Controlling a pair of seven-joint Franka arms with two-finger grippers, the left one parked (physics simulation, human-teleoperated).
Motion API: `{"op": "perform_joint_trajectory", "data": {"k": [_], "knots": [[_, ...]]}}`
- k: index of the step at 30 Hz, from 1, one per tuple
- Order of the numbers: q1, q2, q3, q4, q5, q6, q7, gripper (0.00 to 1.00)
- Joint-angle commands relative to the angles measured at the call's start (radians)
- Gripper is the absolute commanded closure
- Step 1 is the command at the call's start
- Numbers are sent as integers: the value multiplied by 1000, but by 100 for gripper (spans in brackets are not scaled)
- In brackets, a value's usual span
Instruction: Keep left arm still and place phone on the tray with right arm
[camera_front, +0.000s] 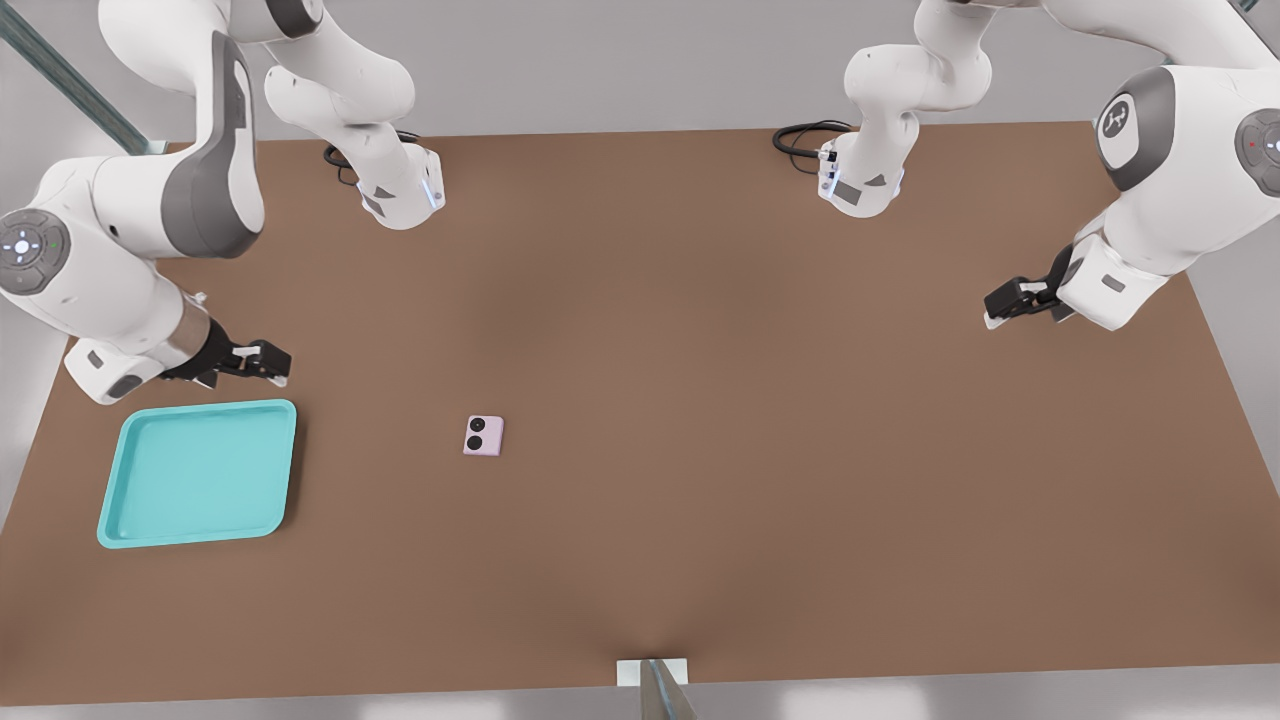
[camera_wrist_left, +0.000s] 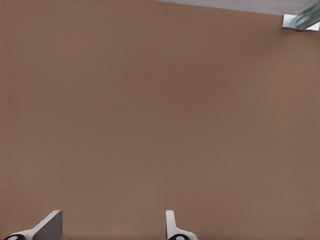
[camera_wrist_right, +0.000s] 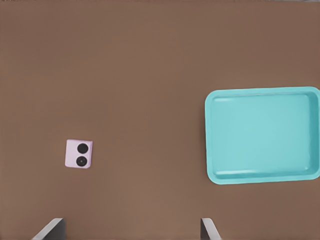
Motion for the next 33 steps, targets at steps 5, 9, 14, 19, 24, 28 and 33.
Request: {"op": "perform_joint_trajectory", "data": {"k": [5,9,14,19,24,28,33], "knots": [[29,54,44,7,-4,52,22,0],[78,255,133,119,-64,121,178,0],[115,238,129,-177,-50,459,392,0],[129,290,127,-271,57,602,640,0],[138,324,161,-294,80,605,702,0],[156,356,182,-344,23,603,695,0],[166,398,182,-357,-41,651,680,0]]}}
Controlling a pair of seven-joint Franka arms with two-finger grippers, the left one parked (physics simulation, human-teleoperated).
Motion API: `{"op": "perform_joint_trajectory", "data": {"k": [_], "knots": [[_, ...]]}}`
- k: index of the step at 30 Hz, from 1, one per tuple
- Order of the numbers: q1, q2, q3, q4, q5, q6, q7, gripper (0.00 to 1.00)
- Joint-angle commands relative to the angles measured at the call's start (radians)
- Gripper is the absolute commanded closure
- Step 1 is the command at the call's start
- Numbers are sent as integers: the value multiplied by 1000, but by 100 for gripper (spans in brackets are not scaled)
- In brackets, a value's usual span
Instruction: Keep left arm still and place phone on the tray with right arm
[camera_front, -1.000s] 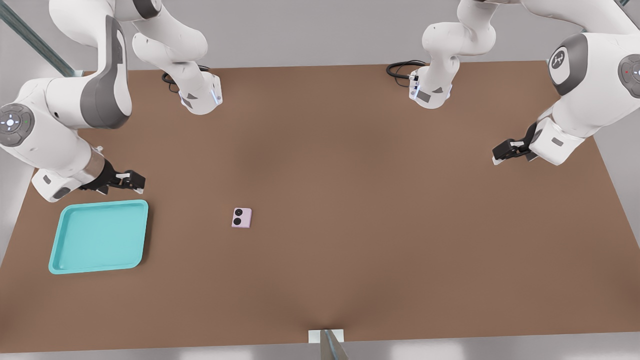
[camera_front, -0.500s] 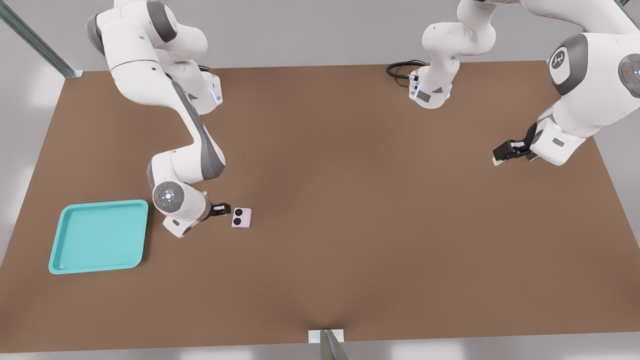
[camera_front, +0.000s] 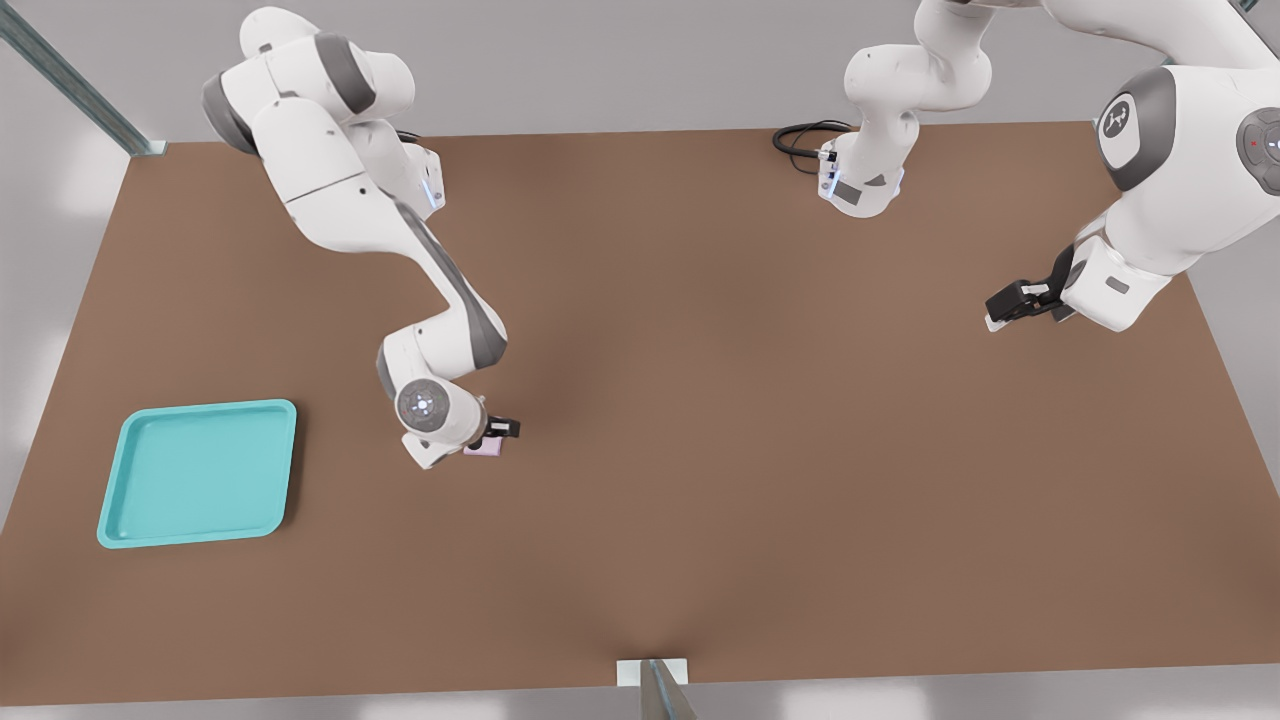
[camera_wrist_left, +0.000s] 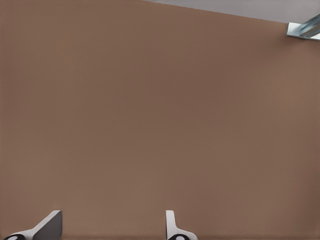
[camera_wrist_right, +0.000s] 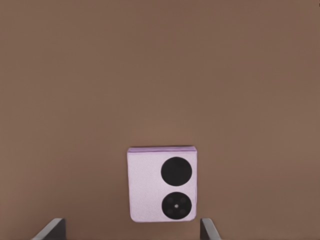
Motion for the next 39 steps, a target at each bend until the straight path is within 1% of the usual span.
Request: {"op": "perform_joint_trajectory", "data": {"k": [1,9,12,17,19,24,28,39], "knots": [[-4,3,1,-18,-29,75,204,0],[-48,32,3,-38,-29,102,137,0],[-48,46,18,-70,-28,174,133,0],[-48,58,29,-70,-28,197,129,0],[-48,58,29,-72,-28,196,89,0],[-47,63,39,-79,-29,197,80,0],[-44,79,39,-79,-29,197,57,0],[-47,75,41,-75,-28,197,9,0]]}}
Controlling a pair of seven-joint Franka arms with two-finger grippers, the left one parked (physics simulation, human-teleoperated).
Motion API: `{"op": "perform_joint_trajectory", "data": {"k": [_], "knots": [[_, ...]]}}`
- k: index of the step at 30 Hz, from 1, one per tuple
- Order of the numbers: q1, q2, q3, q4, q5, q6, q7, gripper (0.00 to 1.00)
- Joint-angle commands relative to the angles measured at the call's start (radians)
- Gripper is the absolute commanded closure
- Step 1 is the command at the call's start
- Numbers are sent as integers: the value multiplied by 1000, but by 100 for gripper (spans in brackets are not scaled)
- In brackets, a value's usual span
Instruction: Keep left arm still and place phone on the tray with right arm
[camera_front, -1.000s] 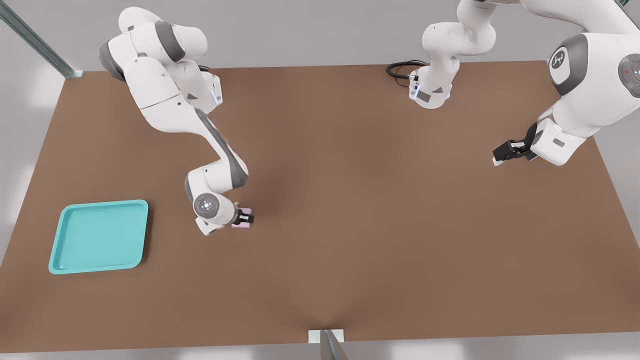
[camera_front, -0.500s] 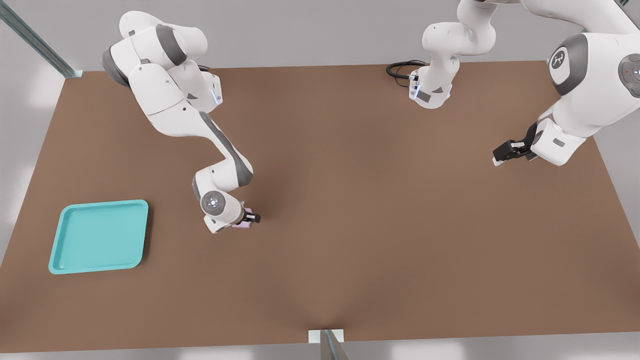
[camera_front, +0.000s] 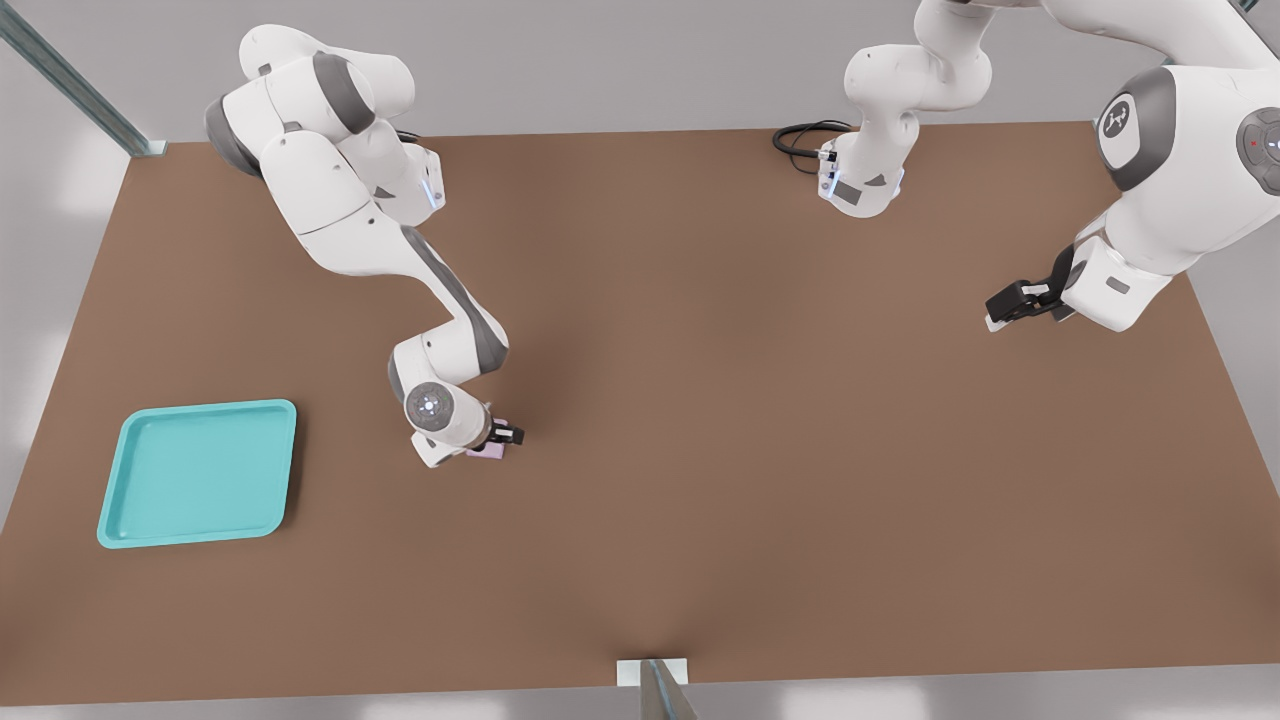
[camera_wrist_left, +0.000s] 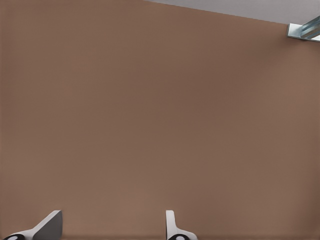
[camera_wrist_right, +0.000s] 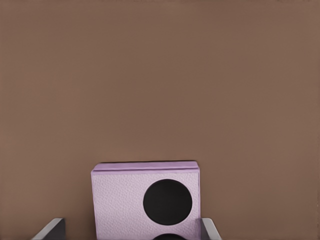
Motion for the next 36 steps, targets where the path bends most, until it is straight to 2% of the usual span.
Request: {"op": "perform_joint_trajectory", "data": {"k": [1,15,16,19,22,26,30,32,36], "knots": [[0,-1,0,1,2,1,-60,0],[0,13,-14,-4,5,32,-111,0],[0,13,-14,-4,5,32,-111,2],[0,13,-15,-4,5,32,-112,15],[0,13,-15,-2,3,32,-112,22],[-9,2,-29,5,0,26,-115,25],[-66,-73,-31,5,-5,-10,-220,25],[-94,-119,-54,1,-2,-51,-293,25],[-216,-187,-89,-24,2,-82,-539,25]]}}
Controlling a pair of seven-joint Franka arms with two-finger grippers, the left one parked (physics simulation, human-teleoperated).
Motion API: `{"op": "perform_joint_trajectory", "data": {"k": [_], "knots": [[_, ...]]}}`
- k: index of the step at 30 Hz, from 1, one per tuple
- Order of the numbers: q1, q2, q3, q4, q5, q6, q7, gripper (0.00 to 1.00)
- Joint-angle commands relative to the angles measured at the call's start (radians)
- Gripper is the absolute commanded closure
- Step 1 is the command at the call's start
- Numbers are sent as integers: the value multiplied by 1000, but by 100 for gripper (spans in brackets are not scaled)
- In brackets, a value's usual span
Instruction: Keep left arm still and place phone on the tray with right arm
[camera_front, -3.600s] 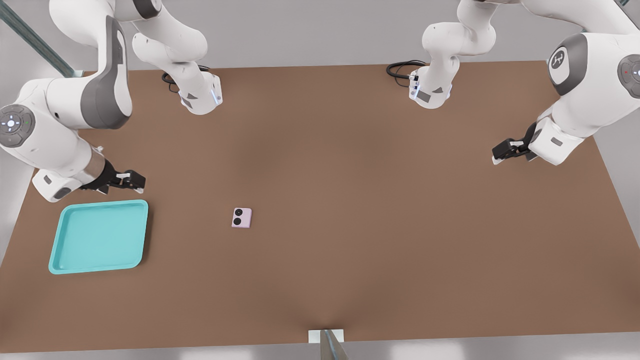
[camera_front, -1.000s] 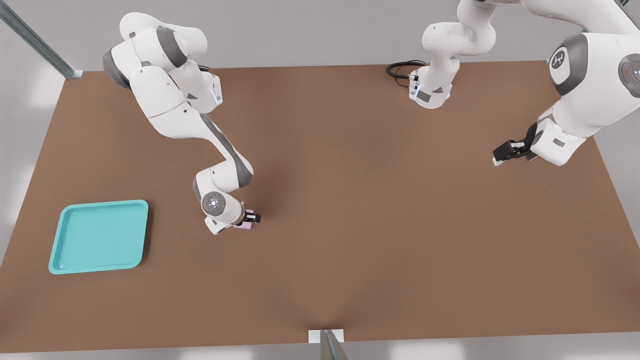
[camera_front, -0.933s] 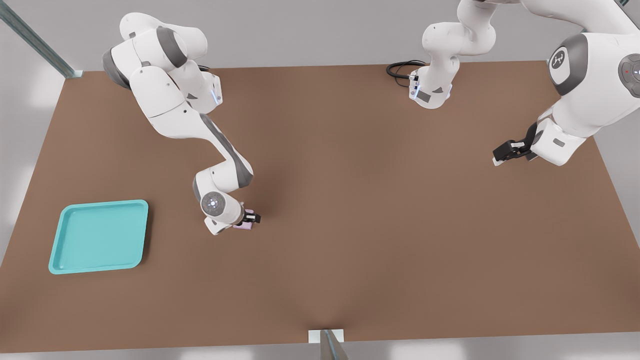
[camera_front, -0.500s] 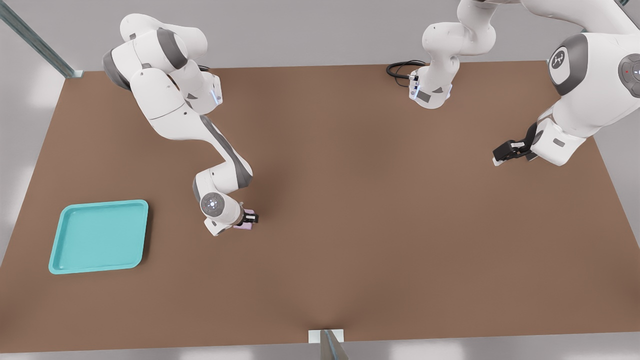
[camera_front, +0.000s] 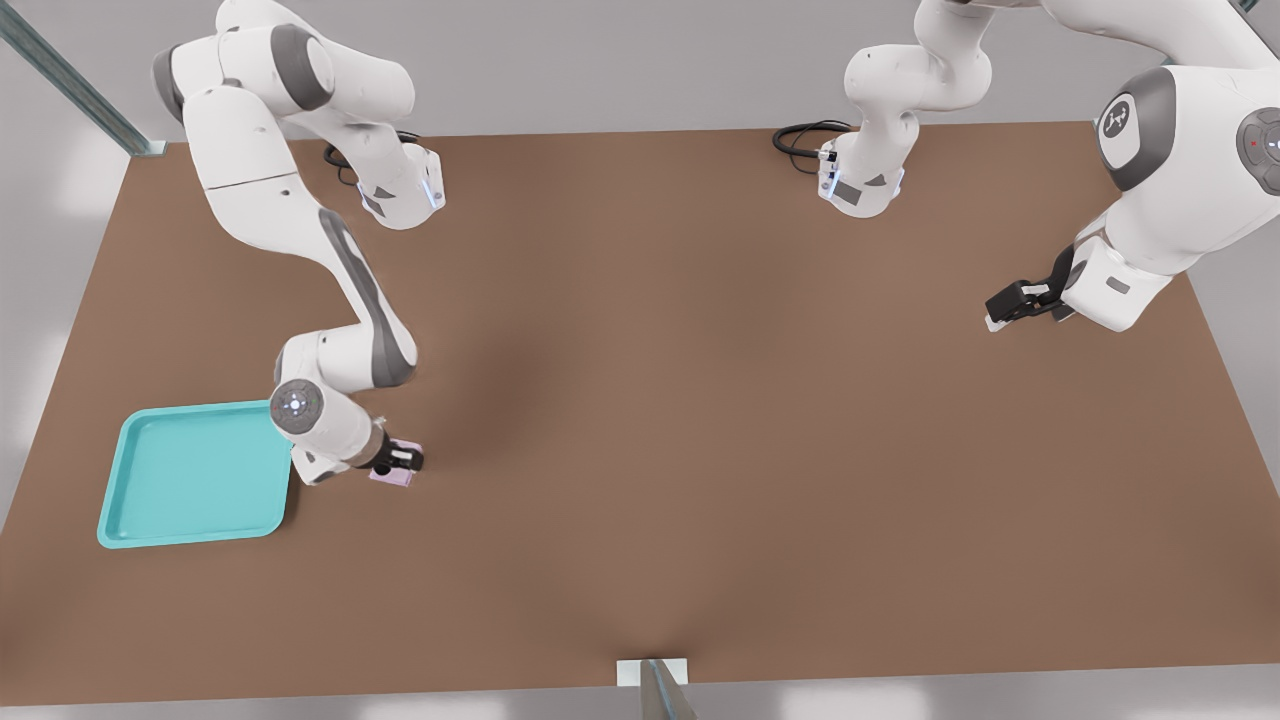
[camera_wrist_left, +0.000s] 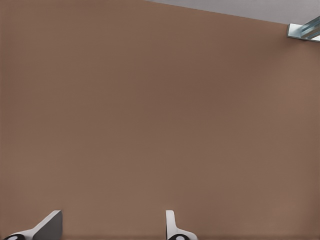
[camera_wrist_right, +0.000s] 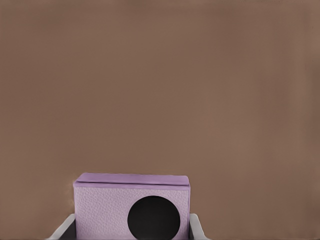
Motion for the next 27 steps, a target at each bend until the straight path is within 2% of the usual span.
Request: {"op": "perform_joint_trajectory", "data": {"k": [1,7,10,11,13,15,17,18,20,22,23,25,27], "knots": [[-49,-29,-11,-20,-3,-47,-386,25],[-196,-53,-136,-24,50,-21,-854,25],[-228,-1,-207,-2,92,44,-1055,24],[-230,28,-227,12,98,44,-1067,2],[-227,48,-227,13,108,44,-1057,0],[-216,57,-227,13,190,44,-1055,0],[-159,-96,-227,15,237,-88,-982,0],[-86,-165,-224,88,219,-231,-825,0],[66,-205,-199,409,12,-620,-503,0],[129,-204,-139,633,33,-851,-252,0],[135,-187,-141,633,33,-838,-239,0],[177,-32,-205,848,61,-891,-319,0],[180,-42,-222,832,64,-892,-330,0]]}}
